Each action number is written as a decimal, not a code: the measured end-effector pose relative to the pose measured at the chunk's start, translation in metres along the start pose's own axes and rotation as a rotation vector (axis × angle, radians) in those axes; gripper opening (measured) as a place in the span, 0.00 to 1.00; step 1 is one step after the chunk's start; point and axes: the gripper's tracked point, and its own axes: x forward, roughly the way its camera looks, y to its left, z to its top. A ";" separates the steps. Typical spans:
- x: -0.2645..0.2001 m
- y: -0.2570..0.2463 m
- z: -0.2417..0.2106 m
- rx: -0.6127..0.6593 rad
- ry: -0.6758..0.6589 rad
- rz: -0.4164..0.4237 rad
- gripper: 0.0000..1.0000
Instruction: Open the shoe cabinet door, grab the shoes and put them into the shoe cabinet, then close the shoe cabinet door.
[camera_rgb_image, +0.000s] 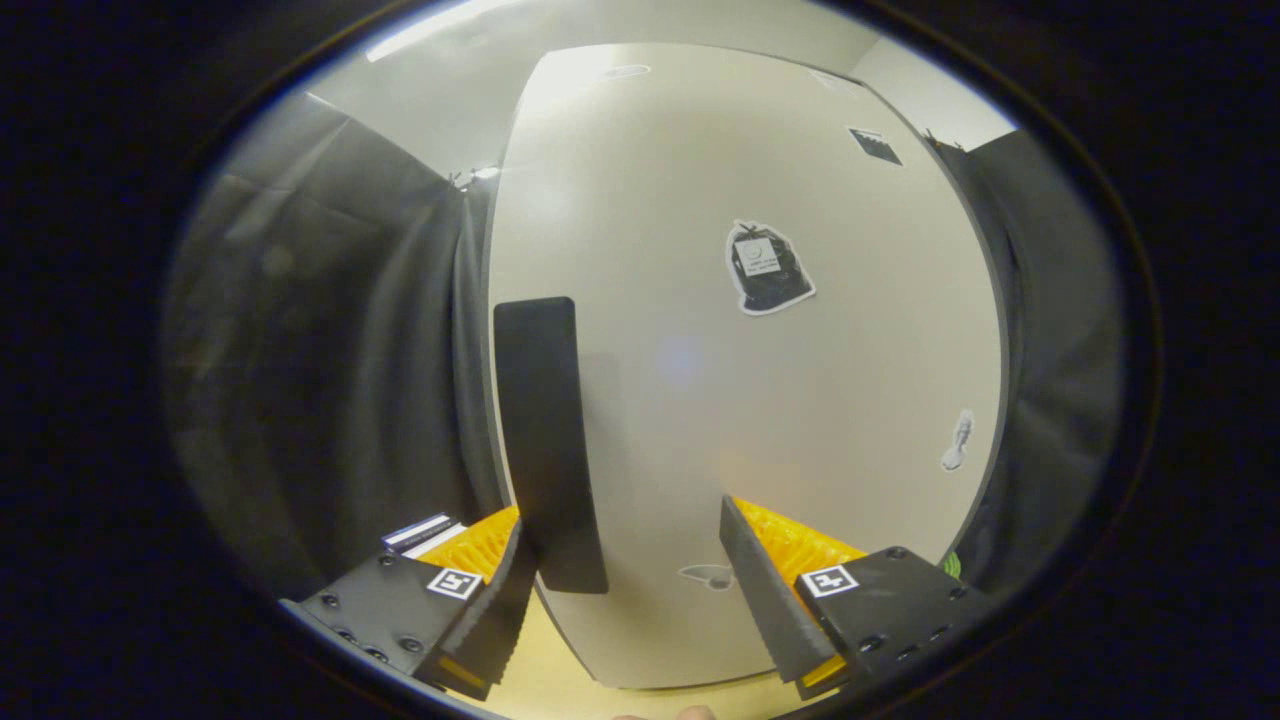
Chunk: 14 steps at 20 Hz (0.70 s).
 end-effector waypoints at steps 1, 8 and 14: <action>0.001 0.001 0.000 0.000 -0.003 -0.007 0.99; 0.006 0.006 -0.001 0.003 -0.023 -0.043 0.99; 0.004 0.007 -0.001 0.002 -0.033 -0.042 0.99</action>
